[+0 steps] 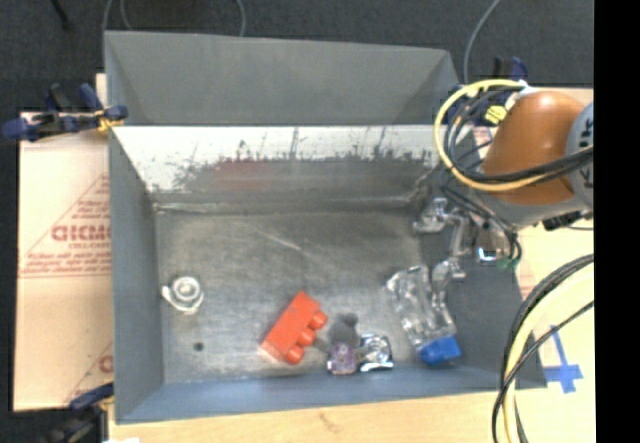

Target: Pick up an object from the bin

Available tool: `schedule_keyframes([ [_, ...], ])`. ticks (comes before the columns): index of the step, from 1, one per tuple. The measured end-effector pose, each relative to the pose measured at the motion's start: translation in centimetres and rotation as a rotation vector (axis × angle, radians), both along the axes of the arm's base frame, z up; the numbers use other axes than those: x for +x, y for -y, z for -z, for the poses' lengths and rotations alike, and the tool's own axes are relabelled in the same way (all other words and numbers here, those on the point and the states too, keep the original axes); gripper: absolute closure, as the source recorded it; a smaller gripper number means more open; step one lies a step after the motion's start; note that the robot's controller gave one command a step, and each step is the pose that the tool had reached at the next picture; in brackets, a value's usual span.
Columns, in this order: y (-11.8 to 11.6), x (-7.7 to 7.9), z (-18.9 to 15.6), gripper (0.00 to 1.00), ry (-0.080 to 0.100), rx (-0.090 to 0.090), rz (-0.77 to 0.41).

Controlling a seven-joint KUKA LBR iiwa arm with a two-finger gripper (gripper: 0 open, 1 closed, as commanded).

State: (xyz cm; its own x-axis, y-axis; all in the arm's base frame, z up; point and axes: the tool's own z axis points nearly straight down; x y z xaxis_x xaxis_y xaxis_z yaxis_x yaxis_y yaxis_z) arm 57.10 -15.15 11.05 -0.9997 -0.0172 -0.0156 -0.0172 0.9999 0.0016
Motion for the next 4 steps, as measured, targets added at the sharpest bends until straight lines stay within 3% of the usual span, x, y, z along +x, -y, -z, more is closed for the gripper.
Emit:
schedule_keyframes([
  [2, 0.0, -0.1, 0.2, 0.00, 0.002, -0.003, -0.128],
  [3, -5.8, -3.2, 1.6, 0.00, -0.005, -0.009, -0.509],
  [4, -5.8, -3.1, 1.5, 1.00, 0.001, -0.011, -0.507],
])
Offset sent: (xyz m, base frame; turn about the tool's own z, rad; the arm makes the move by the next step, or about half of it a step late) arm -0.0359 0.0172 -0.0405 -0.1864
